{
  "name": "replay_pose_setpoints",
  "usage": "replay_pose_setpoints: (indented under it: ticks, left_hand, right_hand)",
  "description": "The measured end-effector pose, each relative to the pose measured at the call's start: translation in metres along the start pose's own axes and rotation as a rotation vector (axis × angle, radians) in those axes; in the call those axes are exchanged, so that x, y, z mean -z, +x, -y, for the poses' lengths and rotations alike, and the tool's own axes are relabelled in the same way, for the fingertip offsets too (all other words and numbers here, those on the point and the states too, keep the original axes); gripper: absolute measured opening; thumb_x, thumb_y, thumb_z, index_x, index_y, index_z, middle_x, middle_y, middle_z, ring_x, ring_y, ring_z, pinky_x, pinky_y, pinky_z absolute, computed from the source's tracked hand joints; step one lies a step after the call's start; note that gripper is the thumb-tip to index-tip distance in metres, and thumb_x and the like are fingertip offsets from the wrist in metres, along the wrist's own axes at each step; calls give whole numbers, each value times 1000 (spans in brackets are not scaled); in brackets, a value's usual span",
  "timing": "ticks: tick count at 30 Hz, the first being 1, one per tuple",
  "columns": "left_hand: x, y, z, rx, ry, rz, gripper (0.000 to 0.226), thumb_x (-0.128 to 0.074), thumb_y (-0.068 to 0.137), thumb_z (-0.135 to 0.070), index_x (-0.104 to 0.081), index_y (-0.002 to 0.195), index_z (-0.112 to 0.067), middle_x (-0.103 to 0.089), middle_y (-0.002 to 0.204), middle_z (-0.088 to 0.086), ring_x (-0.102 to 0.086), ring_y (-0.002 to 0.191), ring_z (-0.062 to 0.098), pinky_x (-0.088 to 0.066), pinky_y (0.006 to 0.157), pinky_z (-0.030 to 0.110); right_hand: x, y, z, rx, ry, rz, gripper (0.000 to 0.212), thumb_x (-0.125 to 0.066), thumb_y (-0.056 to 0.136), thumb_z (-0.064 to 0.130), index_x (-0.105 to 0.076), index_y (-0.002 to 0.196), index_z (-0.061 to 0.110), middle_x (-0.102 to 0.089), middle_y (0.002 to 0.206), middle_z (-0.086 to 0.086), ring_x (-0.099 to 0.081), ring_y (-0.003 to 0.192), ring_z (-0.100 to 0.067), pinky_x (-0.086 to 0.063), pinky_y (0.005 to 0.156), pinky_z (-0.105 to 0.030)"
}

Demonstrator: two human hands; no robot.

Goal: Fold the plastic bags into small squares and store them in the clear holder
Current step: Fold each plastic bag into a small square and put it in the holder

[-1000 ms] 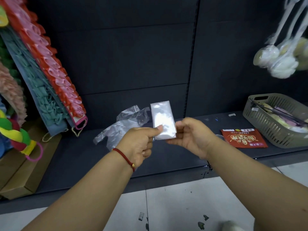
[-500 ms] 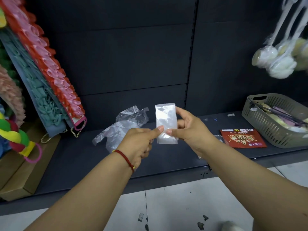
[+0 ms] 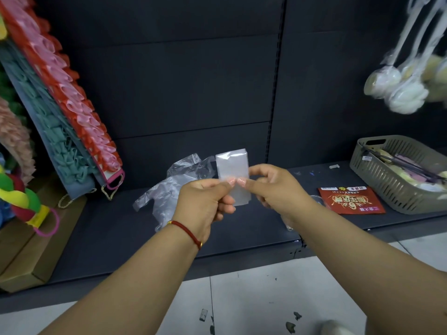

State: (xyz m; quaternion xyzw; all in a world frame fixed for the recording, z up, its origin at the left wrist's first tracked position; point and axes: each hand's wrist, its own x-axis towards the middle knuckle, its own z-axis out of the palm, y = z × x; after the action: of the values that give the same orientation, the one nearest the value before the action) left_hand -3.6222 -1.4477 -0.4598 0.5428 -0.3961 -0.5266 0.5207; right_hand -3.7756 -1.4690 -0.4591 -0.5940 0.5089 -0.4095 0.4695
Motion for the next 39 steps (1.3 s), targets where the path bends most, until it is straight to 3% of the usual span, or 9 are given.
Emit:
replay_pose_setpoints:
  ticks: [6,9,12,17,22,25,28,35,39]
  left_hand:
    - [3,-2,-4,-165,25,95,10,-67,89,-13,-74,90,-5,-76,83,10,-73,76,19,-53,56,19]
    - [5,-2,-8,-231,-17,129,25,-73,77,-22,-75,94,-4,-75,96,14,-70,98,31,-59,80,36]
    - [5,-3,-10,-284,-41,116,26,-78,72,-30,-78,87,-8,-74,94,17,-69,97,36,-52,95,54]
    - [0,-7,-10,-355,-30,32,27,-79,76,-38,-79,85,-13,-70,93,27,-66,94,47,-47,93,64]
    - [-4,-8,-7,-400,-5,-26,29,-77,81,-32,-75,83,-2,-63,76,27,-51,71,28,-52,70,57]
    - [-6,-8,-5,-442,-4,-42,8,-75,85,-22,-80,82,-16,-68,84,29,-57,75,28,-54,76,53]
    - [-9,-8,-4,-384,-111,-22,16,-78,80,-29,-80,87,-15,-72,90,24,-69,93,36,-52,89,62]
    - [-15,-5,2,-379,-139,-90,16,-71,87,-17,-75,96,-5,-75,93,16,-70,94,37,-54,89,57]
    - [-24,-13,2,-444,3,-132,10,-68,90,-18,-72,94,-9,-75,84,6,-73,84,23,-58,83,44]
  right_hand:
    - [0,-2,4,41,332,39,7,-64,90,8,-66,85,3,-67,66,-7,-63,58,-14,-51,53,-22]
    - [3,-1,0,136,287,-9,4,-66,87,3,-68,83,2,-70,69,-8,-67,63,-15,-55,62,-23]
    - [3,-2,-1,188,216,-28,4,-69,84,3,-69,81,3,-71,69,-6,-67,64,-13,-56,65,-21]
    - [1,-4,-4,220,157,-38,7,-71,85,5,-70,83,-1,-72,75,-10,-68,69,-11,-54,70,-18]
    - [-1,-9,-3,229,157,-39,12,-72,84,10,-69,89,0,-73,84,-10,-70,78,-17,-58,79,-27]
    - [-2,-11,1,222,214,-59,22,-68,86,21,-66,88,-1,-72,85,-4,-71,78,-20,-59,81,-37]
    - [-2,-12,2,232,132,-111,16,-66,90,16,-68,79,4,-71,76,1,-70,73,-13,-58,81,-42]
    - [0,-12,3,280,0,-151,18,-68,89,13,-66,71,10,-68,72,-4,-67,75,-24,-55,71,-33]
    - [-1,-19,9,228,31,-164,17,-63,92,26,-53,88,12,-62,73,-12,-60,61,-15,-51,56,-24]
